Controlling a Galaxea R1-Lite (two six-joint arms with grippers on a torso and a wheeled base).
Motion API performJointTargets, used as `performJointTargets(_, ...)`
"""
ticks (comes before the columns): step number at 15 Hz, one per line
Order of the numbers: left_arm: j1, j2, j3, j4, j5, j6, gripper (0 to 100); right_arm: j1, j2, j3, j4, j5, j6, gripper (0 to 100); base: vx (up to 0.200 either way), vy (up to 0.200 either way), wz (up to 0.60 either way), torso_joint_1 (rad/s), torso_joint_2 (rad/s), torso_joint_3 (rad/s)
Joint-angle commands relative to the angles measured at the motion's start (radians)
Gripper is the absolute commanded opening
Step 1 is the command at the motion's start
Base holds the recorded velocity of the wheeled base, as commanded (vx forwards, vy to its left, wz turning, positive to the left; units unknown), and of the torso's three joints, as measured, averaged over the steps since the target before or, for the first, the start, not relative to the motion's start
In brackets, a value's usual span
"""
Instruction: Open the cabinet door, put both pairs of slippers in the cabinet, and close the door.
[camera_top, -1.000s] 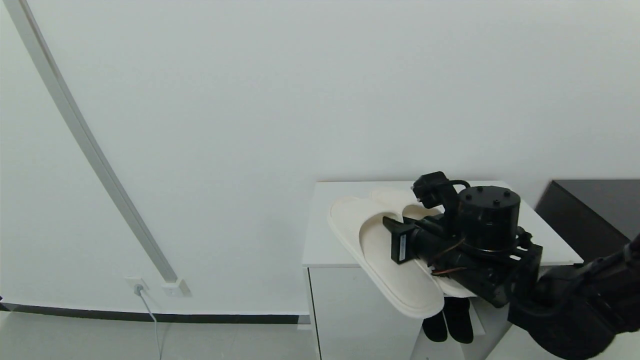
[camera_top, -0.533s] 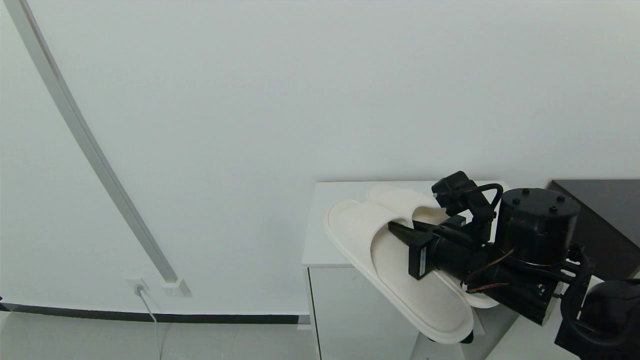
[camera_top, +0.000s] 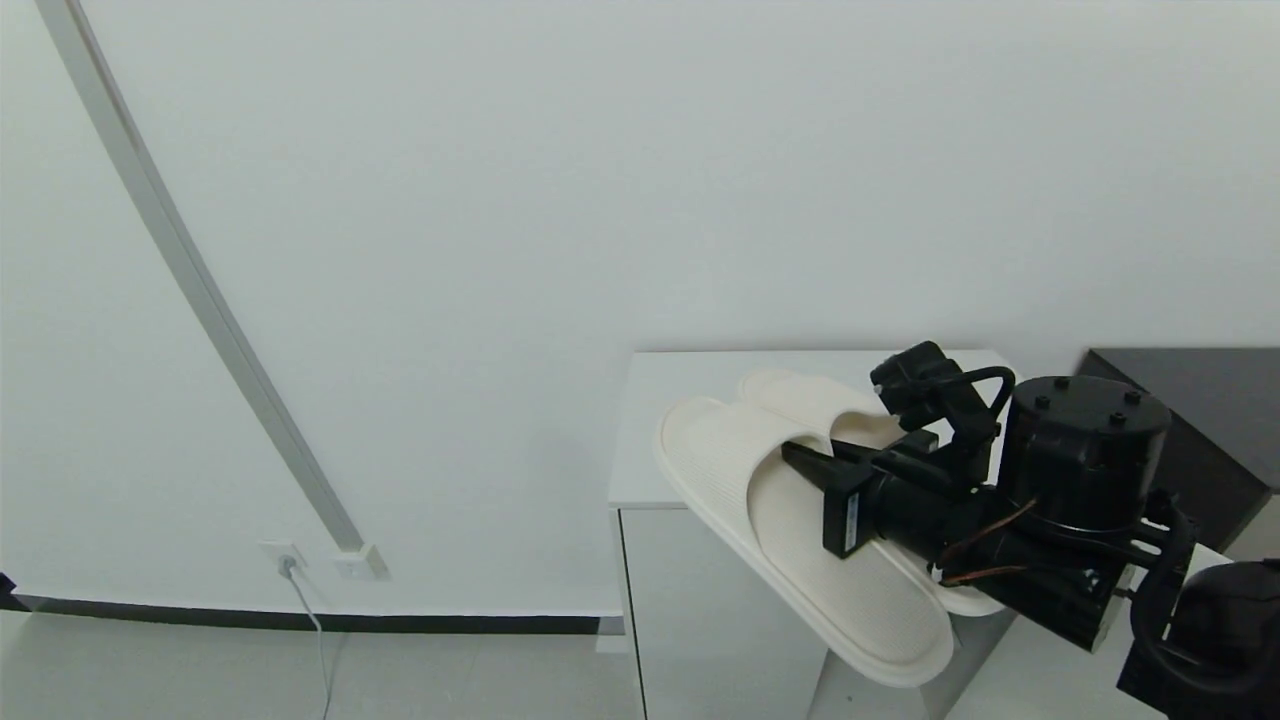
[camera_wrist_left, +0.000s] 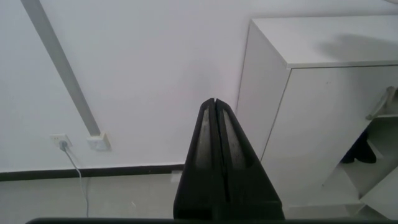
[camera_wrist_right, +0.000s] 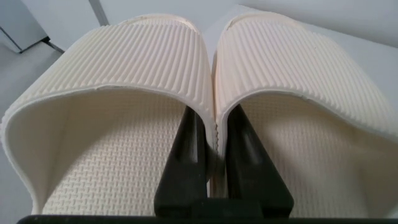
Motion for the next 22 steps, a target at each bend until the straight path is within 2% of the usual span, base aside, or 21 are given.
performJointTargets(1, 0.0, 0.001, 0.0, -0.001, 0.0, 0.0, 0, 0.0, 0.0, 0.0, 0.001, 0.0, 0.0, 0, -0.2, 0.0, 0.0, -0.012, 0.0, 0.012)
performJointTargets(2, 0.0, 0.001, 0.0, 0.0, 0.0, 0.0, 0, 0.0, 0.002, 0.0, 0.001, -0.002, 0.0, 0, -0.2, 0.0, 0.0, -0.012, 0.0, 0.007)
performJointTargets(19, 0.0, 0.001, 0.0, -0.001, 0.003, 0.0, 0, 0.006, 0.012, 0.025, -0.002, -0.005, 0.002, 0, 0.0, 0.0, 0.0, 0.0, 0.0, 0.0)
performJointTargets(22, 0.0, 0.001, 0.0, -0.001, 0.012, 0.002, 0, 0.006, 0.012, 0.025, 0.0, -0.005, 0.002, 0, 0.0, -0.2, 0.0, -0.001, 0.0, 0.002)
